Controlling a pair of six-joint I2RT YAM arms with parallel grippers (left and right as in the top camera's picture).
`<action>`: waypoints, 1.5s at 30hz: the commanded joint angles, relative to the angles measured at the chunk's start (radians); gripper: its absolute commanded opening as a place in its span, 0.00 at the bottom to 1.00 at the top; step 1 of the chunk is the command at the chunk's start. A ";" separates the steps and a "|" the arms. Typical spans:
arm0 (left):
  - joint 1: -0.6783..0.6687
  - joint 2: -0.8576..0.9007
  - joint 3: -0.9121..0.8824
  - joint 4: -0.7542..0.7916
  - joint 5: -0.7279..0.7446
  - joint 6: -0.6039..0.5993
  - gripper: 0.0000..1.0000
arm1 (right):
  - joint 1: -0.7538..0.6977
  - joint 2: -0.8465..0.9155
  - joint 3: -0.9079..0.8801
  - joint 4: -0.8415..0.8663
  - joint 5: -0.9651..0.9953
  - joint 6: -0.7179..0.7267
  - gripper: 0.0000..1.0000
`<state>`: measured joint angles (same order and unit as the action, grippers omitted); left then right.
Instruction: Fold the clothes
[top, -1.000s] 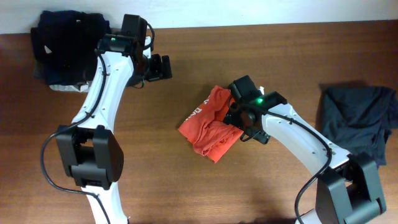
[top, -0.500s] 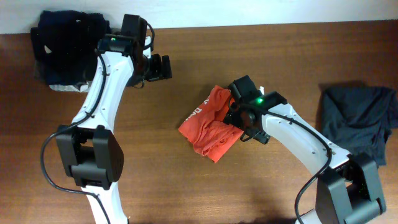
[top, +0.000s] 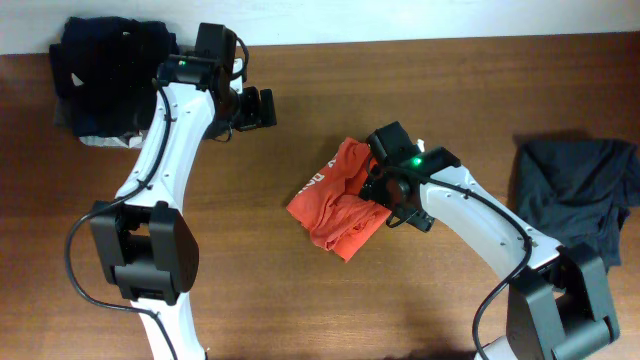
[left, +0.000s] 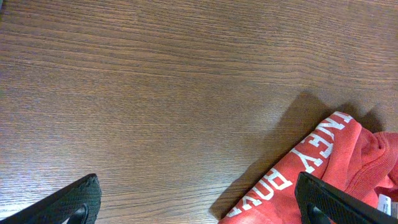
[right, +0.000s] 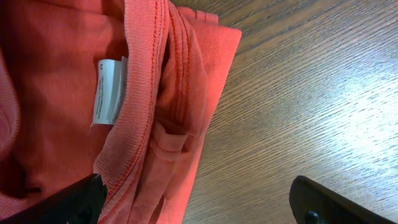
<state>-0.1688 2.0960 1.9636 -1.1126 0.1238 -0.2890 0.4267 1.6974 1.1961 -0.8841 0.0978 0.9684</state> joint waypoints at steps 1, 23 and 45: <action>0.001 -0.032 0.017 0.002 0.007 -0.010 0.99 | 0.005 0.009 -0.005 0.002 0.027 0.013 0.99; 0.001 -0.032 0.017 0.002 0.007 -0.010 0.99 | 0.005 0.009 -0.005 -0.033 -0.052 0.014 0.63; 0.001 -0.032 0.017 0.002 0.007 -0.010 0.99 | -0.030 0.092 -0.036 -0.015 -0.126 0.269 0.15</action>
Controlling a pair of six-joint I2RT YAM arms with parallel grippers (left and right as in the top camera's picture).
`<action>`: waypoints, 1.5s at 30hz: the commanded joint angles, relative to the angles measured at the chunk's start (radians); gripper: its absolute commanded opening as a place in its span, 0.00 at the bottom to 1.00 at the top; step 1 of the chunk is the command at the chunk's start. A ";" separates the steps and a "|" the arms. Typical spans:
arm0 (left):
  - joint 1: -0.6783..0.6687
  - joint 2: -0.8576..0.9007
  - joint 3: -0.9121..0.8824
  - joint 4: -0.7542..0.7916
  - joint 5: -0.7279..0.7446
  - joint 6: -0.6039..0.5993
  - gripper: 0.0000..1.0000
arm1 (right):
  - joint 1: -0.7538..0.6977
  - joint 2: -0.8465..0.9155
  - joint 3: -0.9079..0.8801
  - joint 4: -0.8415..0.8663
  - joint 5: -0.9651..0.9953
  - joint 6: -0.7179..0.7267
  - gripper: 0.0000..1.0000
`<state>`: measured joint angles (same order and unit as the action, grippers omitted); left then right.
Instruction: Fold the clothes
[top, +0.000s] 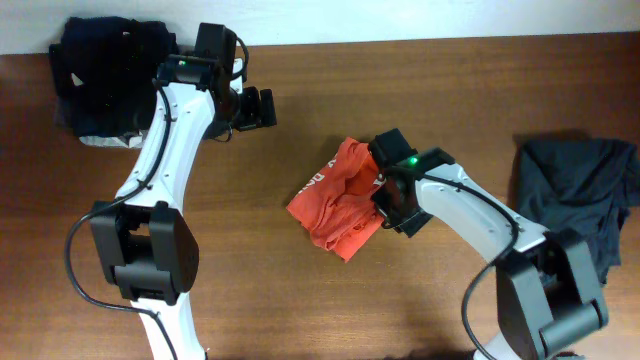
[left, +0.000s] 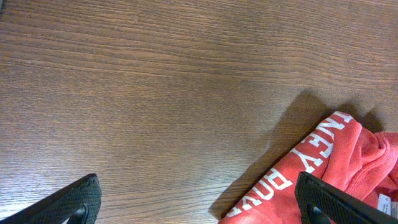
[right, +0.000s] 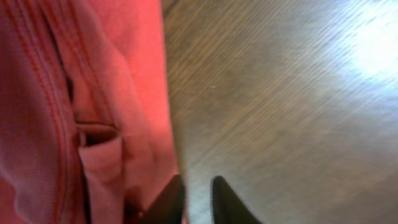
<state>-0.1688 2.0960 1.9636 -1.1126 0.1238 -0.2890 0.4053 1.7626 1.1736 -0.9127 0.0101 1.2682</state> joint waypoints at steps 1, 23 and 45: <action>0.001 -0.032 0.017 0.002 0.007 -0.010 0.99 | -0.011 0.029 -0.013 0.018 -0.050 -0.030 0.13; 0.001 -0.032 0.017 0.002 0.007 -0.010 0.99 | -0.040 0.043 -0.015 -0.032 -0.135 0.052 0.07; 0.001 -0.032 0.017 0.002 0.007 -0.010 0.99 | -0.092 0.161 -0.017 0.066 -0.230 0.040 0.11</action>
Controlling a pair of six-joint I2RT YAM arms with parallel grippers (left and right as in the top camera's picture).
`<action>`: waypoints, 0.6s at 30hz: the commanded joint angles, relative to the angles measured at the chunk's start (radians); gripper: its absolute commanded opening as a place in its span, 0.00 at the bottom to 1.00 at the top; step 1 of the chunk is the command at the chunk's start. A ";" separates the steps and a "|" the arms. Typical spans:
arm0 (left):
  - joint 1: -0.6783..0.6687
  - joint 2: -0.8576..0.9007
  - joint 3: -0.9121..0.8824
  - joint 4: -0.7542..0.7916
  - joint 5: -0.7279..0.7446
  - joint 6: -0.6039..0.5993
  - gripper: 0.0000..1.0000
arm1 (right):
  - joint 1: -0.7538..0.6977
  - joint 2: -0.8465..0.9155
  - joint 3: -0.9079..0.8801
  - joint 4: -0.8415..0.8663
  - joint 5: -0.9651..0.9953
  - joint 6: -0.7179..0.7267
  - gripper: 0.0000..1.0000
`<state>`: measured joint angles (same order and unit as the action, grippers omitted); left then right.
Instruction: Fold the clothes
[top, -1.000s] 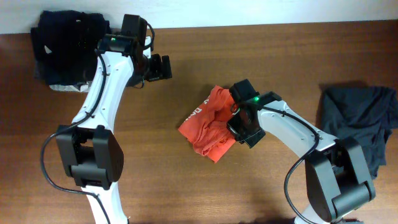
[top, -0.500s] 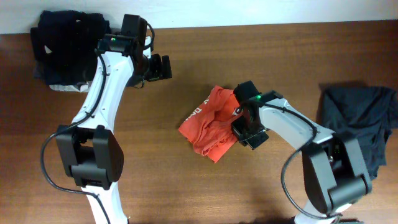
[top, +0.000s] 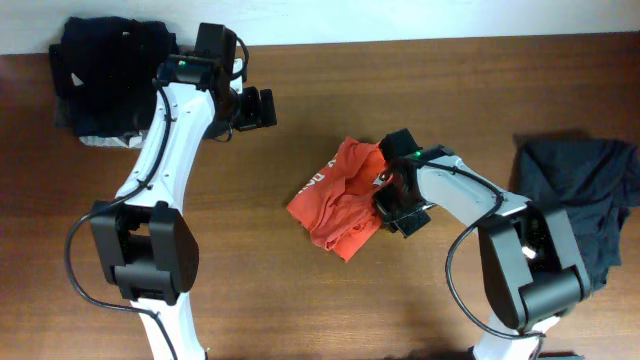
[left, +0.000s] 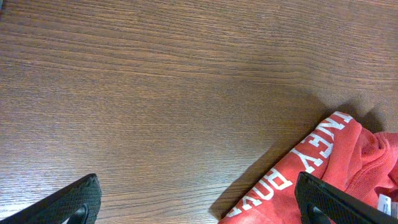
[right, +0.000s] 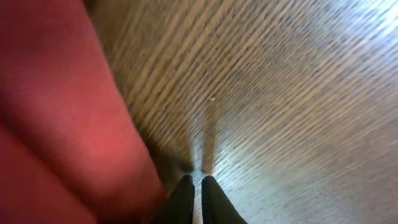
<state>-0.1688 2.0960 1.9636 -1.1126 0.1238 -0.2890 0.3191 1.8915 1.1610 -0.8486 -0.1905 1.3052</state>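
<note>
A crumpled red shirt with white lettering lies mid-table; its corner also shows in the left wrist view. My right gripper sits at the shirt's right edge. Its fingers are shut, with only a sliver of wood between them. The tips are down at the table just beside the red cloth, and no fabric shows between them. My left gripper hovers up and to the left of the shirt, open wide over bare wood.
A dark pile of clothes sits at the far left corner. A loose dark grey garment lies at the right edge. The brown wooden table runs beneath everything, with a white wall edge along the back.
My right gripper, still shut, has shifted a little off the red cloth, and its tips now meet the wood beside the shirt's edge. The left arm has not moved.
First my right gripper was open over the shirt's collar and label. Then it was shut at the shirt's right edge with cloth beside the fingers. Now the shut tips rest on the table next to the cloth. The shirt keeps its crumpled shape throughout.
</note>
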 joint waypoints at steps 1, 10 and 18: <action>0.001 -0.032 0.017 0.002 0.007 -0.010 0.99 | -0.005 0.047 -0.004 0.012 -0.047 -0.001 0.11; 0.001 -0.032 0.017 0.002 0.007 -0.010 0.99 | -0.025 0.068 -0.004 0.142 -0.068 -0.155 0.11; 0.001 -0.032 0.017 0.002 0.007 -0.010 0.99 | -0.153 0.068 -0.003 0.255 -0.092 -0.494 0.14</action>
<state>-0.1688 2.0960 1.9636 -1.1126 0.1238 -0.2890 0.2337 1.9285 1.1618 -0.6094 -0.2966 0.9993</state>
